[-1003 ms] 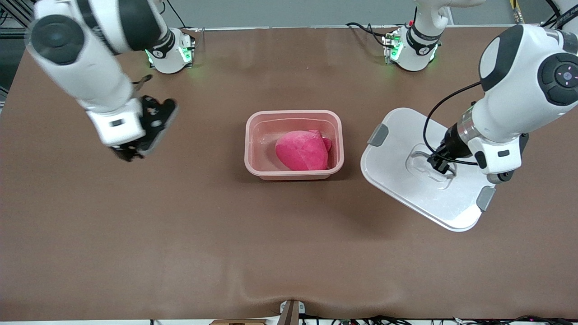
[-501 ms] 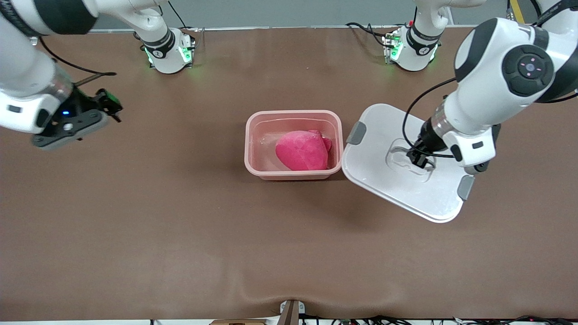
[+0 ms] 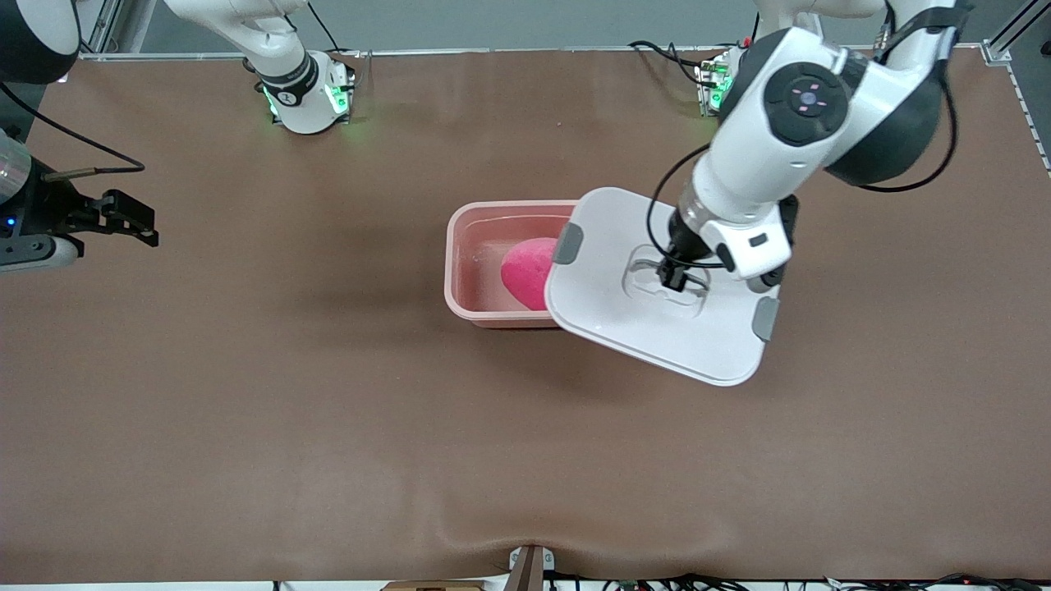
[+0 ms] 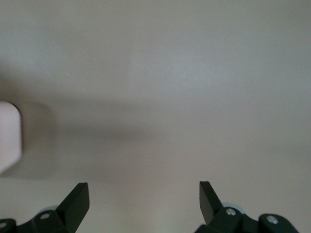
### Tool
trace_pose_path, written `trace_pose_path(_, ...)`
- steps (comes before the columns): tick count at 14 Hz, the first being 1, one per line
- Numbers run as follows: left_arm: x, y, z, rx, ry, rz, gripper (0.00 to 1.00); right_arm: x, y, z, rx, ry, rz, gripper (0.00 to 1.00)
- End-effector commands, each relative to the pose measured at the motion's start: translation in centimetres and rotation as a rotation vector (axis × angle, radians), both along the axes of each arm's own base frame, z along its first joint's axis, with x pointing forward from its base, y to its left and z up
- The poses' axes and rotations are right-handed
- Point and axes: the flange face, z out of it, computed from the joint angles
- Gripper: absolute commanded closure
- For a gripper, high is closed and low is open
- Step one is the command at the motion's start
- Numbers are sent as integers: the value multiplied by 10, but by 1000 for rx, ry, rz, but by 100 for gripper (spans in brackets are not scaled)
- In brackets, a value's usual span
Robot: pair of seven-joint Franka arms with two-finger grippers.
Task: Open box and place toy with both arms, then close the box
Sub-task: 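Place the lid onto the box with the left gripper while the right gripper withdraws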
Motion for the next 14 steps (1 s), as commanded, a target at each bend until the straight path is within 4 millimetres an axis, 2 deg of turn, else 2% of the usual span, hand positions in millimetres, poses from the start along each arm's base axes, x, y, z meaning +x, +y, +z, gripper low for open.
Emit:
trace_pose_path(1, -14, -27, 1, -5, -20, 97, 100, -5, -29, -7, 47, 9, -114, 0)
trace_pose_path(5, -38, -76, -17, -3, -16, 232, 100, -6, -46, 1, 32, -34, -135, 0)
trace_pose_path(7, -54, -101, -32, 27, -22, 264, 100, -7, -51, 0, 13, -22, -137, 0)
trace_pose_path(13, -101, -168, -72, 64, -63, 334, 100, -6, -53, -4, -17, -8, -132, 0)
trace_pose_path(14, -102, -171, -73, 50, -73, 358, 100, -7, -54, -3, -16, -8, -132, 0)
